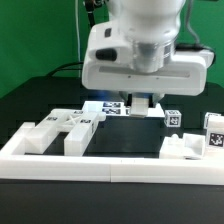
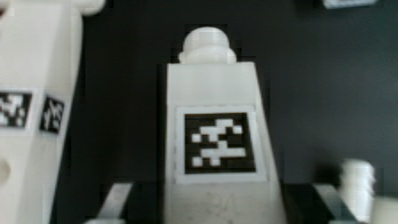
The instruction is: Assemble chair
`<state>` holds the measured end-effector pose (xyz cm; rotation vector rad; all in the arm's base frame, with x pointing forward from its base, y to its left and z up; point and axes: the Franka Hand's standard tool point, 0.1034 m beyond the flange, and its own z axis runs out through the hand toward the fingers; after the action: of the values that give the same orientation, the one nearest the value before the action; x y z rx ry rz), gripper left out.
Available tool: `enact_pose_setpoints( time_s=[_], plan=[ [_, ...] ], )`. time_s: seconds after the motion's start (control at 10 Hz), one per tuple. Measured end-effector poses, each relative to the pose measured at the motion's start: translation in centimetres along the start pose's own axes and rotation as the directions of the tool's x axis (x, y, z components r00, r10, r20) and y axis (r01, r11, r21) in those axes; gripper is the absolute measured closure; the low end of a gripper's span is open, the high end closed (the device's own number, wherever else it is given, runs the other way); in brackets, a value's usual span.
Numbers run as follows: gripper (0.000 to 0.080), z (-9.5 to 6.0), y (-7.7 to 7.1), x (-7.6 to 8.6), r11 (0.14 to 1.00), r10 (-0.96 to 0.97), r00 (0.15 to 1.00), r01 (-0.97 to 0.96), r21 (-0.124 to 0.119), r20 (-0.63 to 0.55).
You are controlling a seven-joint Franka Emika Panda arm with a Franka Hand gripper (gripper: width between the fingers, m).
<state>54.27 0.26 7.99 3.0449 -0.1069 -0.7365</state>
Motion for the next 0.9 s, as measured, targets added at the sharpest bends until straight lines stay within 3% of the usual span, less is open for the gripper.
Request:
enact_pose_setpoints(
  time_s=[0.2, 0.7, 0.9],
  plan=[
    [0.0508, -2.7, -1.7, 1.4, 1.0, 0.009, 0.984, -0.008, 0.009, -0.178],
    [0.0508, -3.0, -2.3, 2.4, 1.0, 0.007, 0.888, 0.0, 0.016, -0.461],
    [0.0508, -4.4, -3.3, 3.3, 1.0, 0.002, 0.801, 0.012, 0.02, -0.598]
  ],
)
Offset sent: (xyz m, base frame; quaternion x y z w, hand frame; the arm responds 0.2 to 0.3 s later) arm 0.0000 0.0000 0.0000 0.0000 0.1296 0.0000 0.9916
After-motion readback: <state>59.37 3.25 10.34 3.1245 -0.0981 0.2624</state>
